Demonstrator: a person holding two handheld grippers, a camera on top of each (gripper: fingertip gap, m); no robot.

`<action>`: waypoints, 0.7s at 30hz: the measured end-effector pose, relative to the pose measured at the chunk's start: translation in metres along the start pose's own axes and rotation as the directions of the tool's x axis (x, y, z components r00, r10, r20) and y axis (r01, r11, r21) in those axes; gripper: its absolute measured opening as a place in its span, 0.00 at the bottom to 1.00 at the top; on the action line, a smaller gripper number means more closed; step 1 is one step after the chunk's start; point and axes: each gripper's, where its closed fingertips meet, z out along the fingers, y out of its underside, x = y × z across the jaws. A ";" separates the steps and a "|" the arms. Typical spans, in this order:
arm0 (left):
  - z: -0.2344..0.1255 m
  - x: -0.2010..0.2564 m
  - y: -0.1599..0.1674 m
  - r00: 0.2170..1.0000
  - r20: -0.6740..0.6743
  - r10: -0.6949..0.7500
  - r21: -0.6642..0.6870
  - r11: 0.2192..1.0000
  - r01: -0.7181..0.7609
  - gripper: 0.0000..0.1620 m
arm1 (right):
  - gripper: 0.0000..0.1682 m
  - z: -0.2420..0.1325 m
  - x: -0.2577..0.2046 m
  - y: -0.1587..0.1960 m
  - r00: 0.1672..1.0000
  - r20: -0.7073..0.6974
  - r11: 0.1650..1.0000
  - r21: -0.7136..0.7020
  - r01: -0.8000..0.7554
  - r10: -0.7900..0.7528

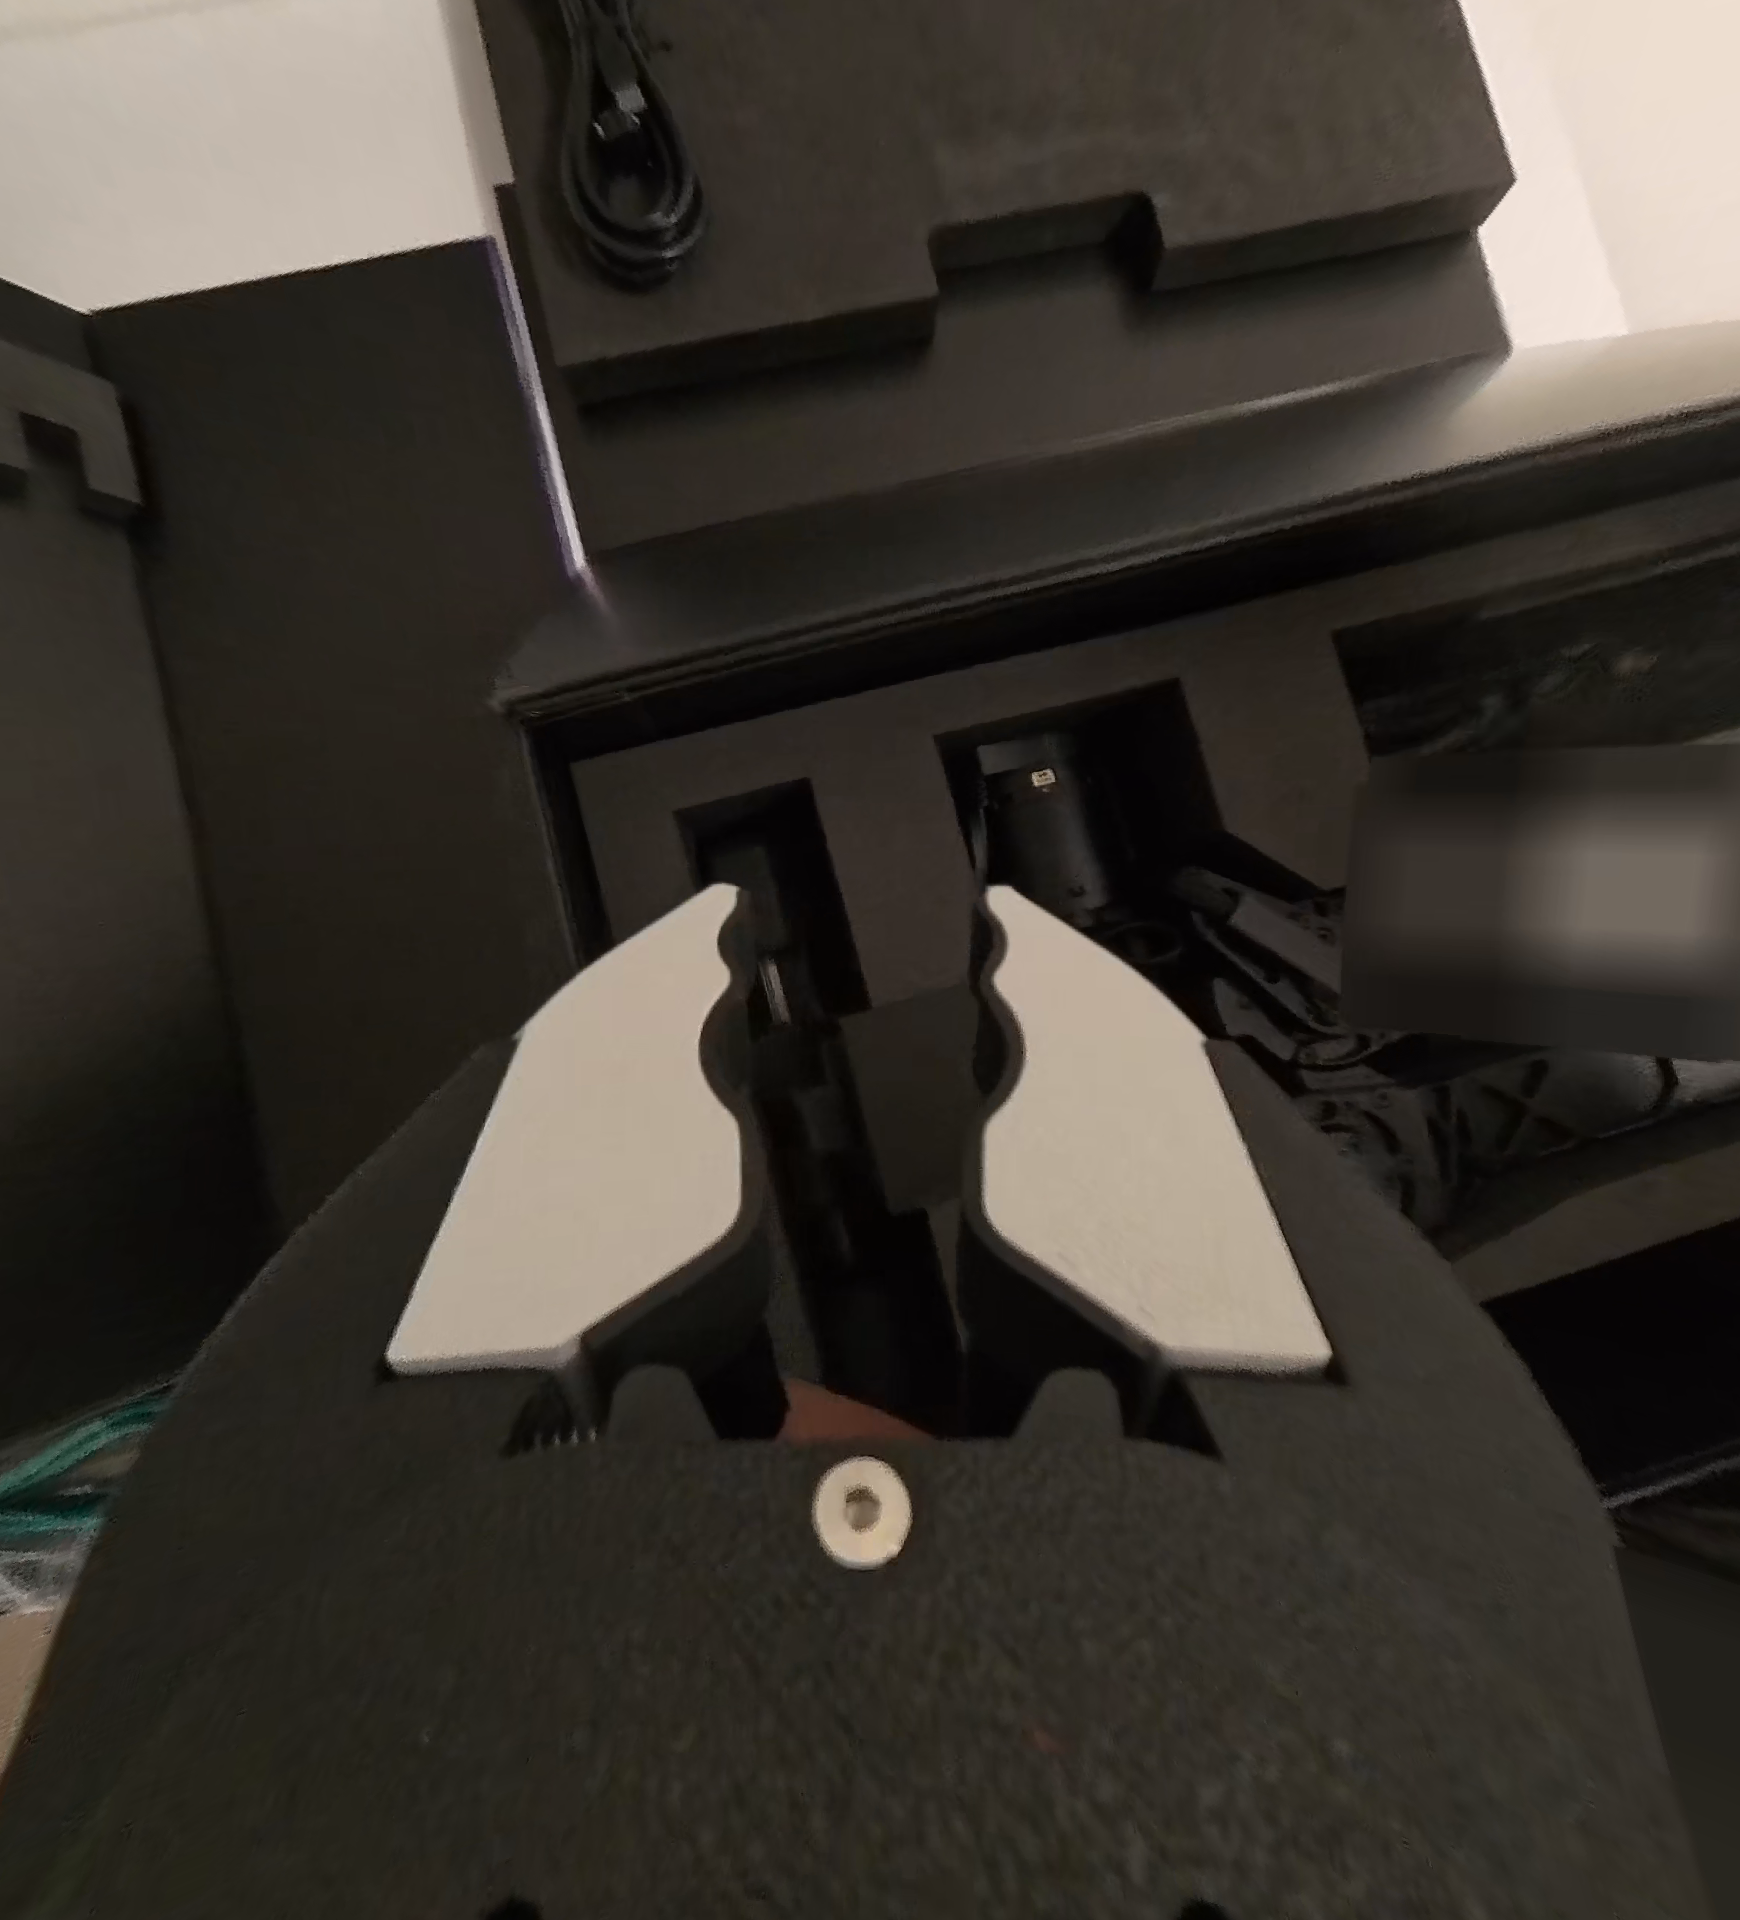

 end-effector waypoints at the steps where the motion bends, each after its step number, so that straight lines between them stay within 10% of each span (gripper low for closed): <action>1: -0.002 -0.003 -0.002 1.000 -0.006 -0.015 0.011 1.000 0.015 0.25 | 0.00 -0.008 0.004 -0.006 1.000 -0.014 1.000 0.006 0.024 -0.024; 12: -0.013 0.043 -0.041 0.995 -0.096 -0.037 0.122 0.991 0.049 0.26 | 0.00 -0.071 0.046 -0.097 0.984 -0.060 0.969 0.170 0.177 -0.169; 21: 0.020 0.077 -0.104 0.995 -0.092 -0.023 0.150 0.988 0.036 0.26 | 0.00 -0.011 0.092 -0.169 0.975 -0.029 0.936 0.273 0.221 -0.221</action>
